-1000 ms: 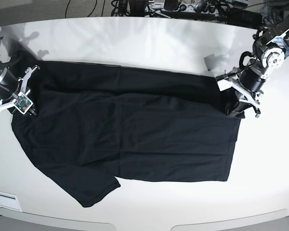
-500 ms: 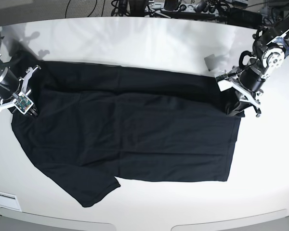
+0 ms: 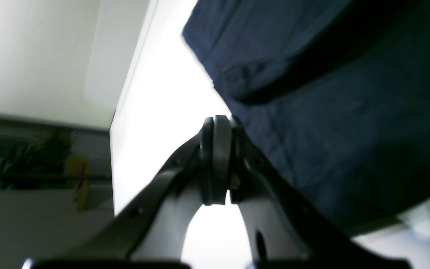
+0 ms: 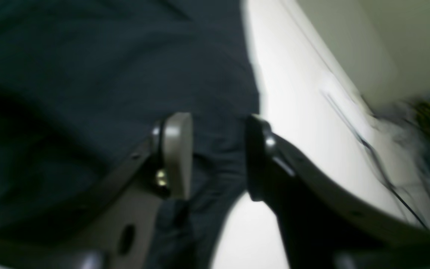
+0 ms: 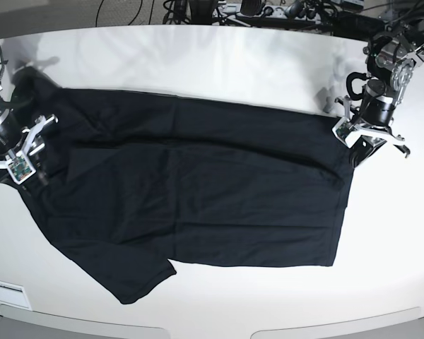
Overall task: Fold the T-shirt properly
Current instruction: 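Lower the shoulder edge and release both grippers, then regrasp the shoulder edge with both grippers and drag the shirt away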
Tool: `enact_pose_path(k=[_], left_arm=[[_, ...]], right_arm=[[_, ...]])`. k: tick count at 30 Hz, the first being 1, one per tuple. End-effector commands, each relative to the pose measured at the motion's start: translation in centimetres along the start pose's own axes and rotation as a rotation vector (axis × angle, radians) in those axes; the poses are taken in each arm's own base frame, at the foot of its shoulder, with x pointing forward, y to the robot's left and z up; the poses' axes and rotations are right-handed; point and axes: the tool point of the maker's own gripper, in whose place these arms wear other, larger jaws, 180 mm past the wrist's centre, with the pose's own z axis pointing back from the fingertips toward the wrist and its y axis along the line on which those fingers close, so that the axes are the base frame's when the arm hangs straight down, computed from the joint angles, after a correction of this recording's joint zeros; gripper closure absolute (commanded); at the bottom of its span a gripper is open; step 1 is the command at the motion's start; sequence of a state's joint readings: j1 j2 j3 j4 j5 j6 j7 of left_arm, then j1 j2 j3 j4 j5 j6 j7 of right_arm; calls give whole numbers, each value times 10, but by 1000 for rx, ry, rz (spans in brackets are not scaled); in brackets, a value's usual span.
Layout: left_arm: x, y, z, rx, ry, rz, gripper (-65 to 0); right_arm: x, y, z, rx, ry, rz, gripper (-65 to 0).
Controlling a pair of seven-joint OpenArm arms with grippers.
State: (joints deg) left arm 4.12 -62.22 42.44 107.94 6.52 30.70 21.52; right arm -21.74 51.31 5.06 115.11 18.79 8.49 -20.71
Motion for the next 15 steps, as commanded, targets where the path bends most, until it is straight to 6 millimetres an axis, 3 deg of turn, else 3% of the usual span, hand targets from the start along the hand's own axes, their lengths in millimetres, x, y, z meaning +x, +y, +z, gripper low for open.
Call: enact_pose_path(k=[1, 3, 4, 8, 12, 15], left_arm=[[8, 18, 0, 59, -40, -25, 0], [15, 17, 1, 61, -75, -44, 0], [18, 13, 0, 45, -89, -48, 0], [27, 4, -9, -34, -95, -29, 0], [40, 2, -26, -111, -104, 27, 0], [37, -11, -40, -217, -78, 70, 0]], right_arm=[[10, -18, 1, -76, -29, -1, -153], [-4, -22, 2, -130, 30, -67, 0], [-11, -14, 2, -104, 64, -95, 0], [-15, 47, 2, 173, 87, -115, 0], [-21, 55, 2, 191, 103, -109, 0], [-42, 55, 0, 193, 173, -135, 0]])
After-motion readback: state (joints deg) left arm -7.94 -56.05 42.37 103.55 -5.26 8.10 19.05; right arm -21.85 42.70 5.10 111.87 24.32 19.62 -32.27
